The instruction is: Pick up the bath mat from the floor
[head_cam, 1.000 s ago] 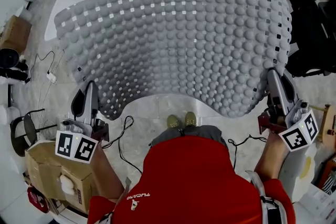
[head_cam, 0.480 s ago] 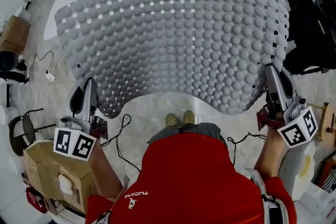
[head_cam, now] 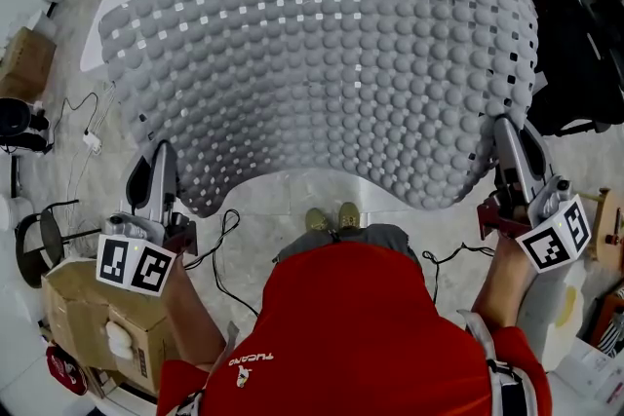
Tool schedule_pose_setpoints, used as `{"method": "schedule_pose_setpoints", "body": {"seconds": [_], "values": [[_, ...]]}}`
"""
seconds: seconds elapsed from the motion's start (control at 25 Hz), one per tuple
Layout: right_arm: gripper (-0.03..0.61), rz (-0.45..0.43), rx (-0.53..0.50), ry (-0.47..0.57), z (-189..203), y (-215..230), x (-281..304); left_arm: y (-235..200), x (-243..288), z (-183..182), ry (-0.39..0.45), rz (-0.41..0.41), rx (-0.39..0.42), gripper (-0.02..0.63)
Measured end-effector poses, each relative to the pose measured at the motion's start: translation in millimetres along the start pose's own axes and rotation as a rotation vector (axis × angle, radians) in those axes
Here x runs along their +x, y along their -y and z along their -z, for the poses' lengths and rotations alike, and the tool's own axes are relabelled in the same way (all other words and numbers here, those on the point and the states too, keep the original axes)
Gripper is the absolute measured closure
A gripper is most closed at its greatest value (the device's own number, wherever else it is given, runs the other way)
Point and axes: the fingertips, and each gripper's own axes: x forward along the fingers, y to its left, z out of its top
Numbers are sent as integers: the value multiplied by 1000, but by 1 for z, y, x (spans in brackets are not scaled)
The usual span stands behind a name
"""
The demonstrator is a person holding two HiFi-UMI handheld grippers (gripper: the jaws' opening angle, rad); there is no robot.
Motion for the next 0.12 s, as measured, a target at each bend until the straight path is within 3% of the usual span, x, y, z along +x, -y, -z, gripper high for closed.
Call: {"method": "schedule_pose_setpoints", "body": {"seconds": [0.12], "values": [[538, -1, -1, 2, 2, -1, -1, 0, -2, 0, 3, 0, 5, 561]]}}
